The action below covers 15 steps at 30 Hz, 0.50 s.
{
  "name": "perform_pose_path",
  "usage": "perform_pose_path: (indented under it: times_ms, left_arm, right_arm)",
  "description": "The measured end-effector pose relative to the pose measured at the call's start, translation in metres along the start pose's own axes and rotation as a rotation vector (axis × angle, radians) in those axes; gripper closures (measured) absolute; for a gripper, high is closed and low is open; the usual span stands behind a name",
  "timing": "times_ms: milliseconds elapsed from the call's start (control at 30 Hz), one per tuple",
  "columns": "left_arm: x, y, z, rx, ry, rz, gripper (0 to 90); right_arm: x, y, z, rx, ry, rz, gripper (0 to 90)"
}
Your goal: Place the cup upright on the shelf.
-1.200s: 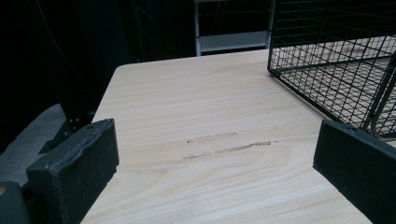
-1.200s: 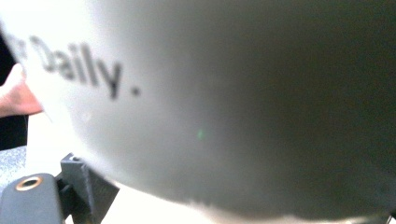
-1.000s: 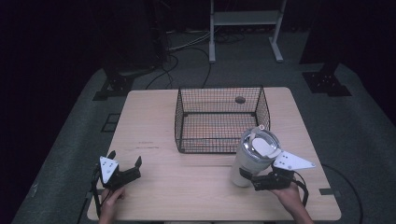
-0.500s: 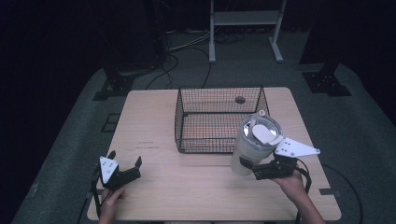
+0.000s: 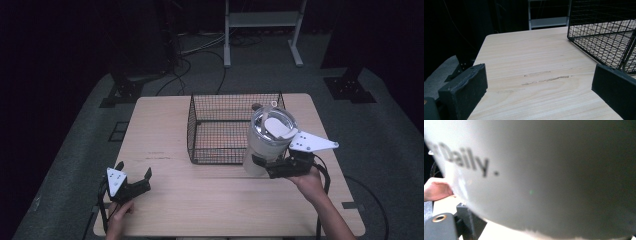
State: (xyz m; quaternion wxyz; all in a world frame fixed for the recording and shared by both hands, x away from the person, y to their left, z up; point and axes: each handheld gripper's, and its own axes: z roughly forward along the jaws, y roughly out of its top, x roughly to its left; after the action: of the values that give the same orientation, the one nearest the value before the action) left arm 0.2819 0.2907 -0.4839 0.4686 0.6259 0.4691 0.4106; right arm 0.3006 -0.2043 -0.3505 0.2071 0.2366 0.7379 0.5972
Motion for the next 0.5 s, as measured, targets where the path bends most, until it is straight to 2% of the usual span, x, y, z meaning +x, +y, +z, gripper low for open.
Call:
perform_pose_path:
  times_ms: [500]
  left_arm:
    - [0.000,0.000,0.000,-0.001,-0.001,-0.001,0.0]
  right_arm:
    - [-0.017,0.032,0.022,-0.020,0.008,0.005,9.2]
